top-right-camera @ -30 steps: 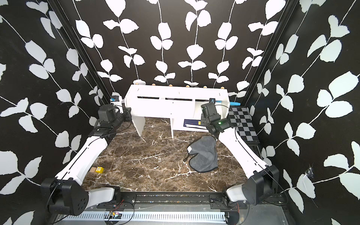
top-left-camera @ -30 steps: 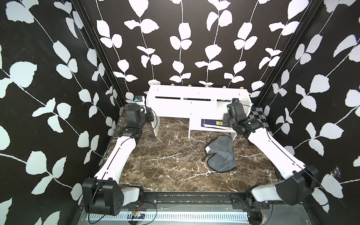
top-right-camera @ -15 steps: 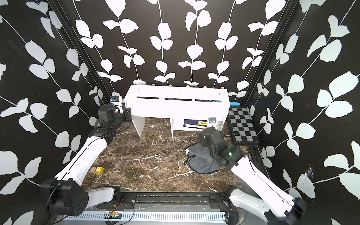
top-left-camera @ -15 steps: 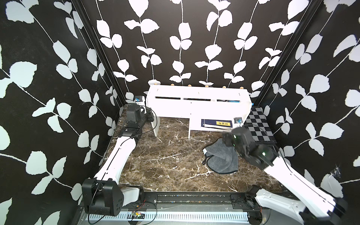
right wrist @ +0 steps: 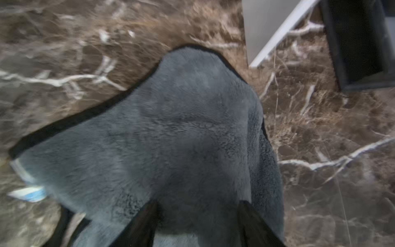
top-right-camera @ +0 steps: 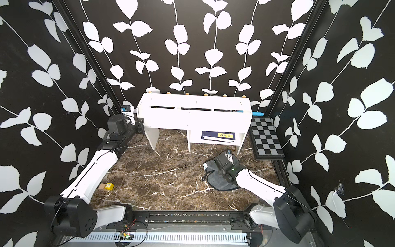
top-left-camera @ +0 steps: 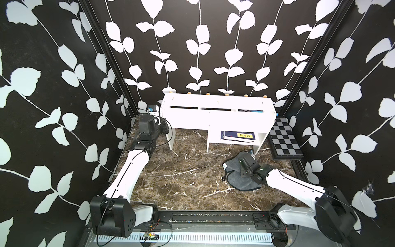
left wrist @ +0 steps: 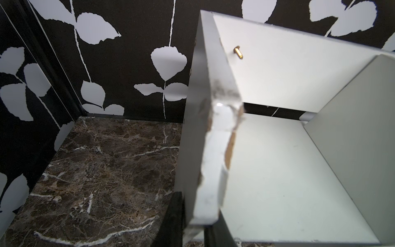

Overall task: Wipe the bookshelf clean with a cloth
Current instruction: Pick up the cleaning item at the center of the board.

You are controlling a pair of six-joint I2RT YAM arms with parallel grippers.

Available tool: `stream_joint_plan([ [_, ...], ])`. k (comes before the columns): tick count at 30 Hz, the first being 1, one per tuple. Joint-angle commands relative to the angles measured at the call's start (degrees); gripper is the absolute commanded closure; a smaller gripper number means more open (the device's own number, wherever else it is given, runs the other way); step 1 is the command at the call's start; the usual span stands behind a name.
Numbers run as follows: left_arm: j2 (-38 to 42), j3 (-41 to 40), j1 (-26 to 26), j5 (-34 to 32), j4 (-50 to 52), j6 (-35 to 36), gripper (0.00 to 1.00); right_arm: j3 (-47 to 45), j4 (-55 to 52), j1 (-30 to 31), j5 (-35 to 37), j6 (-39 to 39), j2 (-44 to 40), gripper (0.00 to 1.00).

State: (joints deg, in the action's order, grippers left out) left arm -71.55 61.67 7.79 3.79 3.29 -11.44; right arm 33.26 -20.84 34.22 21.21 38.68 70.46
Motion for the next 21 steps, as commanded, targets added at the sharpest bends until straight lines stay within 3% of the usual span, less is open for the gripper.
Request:
stream_joint_plan([
  [1,2.83,0.00,1.13,4.95,-1.45,-5.32,1.00,-3.10,8.21,-2.62,-5.87,1.59,0.16,0.49],
  [3,2.69,-0.05,1.17,5.08,-1.57,-5.51,1.00,-3.64,8.68,-2.83,-6.62,1.23,0.80,0.64],
  [5,2.52,-0.06,1.17,4.92,-1.57,-5.52,1.00,-2.81,7.45,-2.84,-6.64,0.34,1.34,0.93],
  [6,2.47,-0.03,1.17,4.91,-1.54,-5.52,1.00,-1.93,6.19,-2.84,-6.36,-0.27,1.05,1.00],
  [10,2.60,-0.16,1.17,4.84,-1.62,-5.52,1.00,5.45,-2.30,-1.19,-4.25,-5.16,-7.14,1.00],
  [14,2.46,-0.03,1.16,5.26,-1.62,-5.86,1.00,21.97,-8.60,0.06,1.70,-15.61,-15.59,1.00],
  [17,2.48,-0.11,1.16,5.14,-1.79,-5.87,1.00,35.87,-9.27,-0.02,4.22,-23.56,-12.36,1.00],
  [21,2.46,-0.17,1.18,5.28,-1.78,-5.90,1.00,52.76,-2.86,-0.15,6.39,-34.25,-2.07,1.00],
])
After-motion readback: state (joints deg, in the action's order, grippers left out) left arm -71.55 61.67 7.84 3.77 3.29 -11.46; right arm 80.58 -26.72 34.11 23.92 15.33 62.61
